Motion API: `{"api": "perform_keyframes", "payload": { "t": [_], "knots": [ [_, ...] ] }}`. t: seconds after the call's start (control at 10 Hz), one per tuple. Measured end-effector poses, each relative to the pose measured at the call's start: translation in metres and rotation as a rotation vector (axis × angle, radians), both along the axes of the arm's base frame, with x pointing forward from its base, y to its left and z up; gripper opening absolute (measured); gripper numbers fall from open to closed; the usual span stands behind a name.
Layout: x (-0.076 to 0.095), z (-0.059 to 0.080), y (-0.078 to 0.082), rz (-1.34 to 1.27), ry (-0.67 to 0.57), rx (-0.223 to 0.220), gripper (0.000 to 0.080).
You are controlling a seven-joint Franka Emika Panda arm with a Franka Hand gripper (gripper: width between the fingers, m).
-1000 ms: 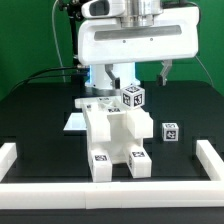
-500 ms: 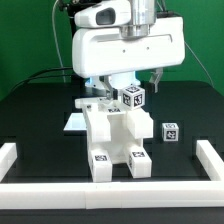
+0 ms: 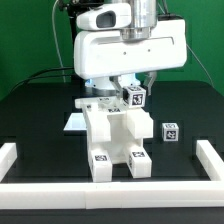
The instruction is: Assemble chair
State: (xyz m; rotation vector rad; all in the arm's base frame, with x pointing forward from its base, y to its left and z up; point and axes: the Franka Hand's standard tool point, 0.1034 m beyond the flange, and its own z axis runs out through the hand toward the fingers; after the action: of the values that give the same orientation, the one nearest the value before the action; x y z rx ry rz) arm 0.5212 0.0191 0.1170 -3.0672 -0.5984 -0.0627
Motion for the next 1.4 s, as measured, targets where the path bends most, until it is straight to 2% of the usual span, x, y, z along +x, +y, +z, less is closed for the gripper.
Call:
{"api": "perform_keyframes", "payload": {
  "t": [0.3, 0.9, 1.4],
  "knots": [
    [0.000, 0.000, 0.000, -0.091, 0.002, 0.005, 0.0284],
    [0.000, 0.000, 0.001, -0.502, 0.012, 0.022, 0.0284],
    [0.012, -0.001, -0.003, -0.857, -0.010, 0.038, 0.0284]
  ]
}}
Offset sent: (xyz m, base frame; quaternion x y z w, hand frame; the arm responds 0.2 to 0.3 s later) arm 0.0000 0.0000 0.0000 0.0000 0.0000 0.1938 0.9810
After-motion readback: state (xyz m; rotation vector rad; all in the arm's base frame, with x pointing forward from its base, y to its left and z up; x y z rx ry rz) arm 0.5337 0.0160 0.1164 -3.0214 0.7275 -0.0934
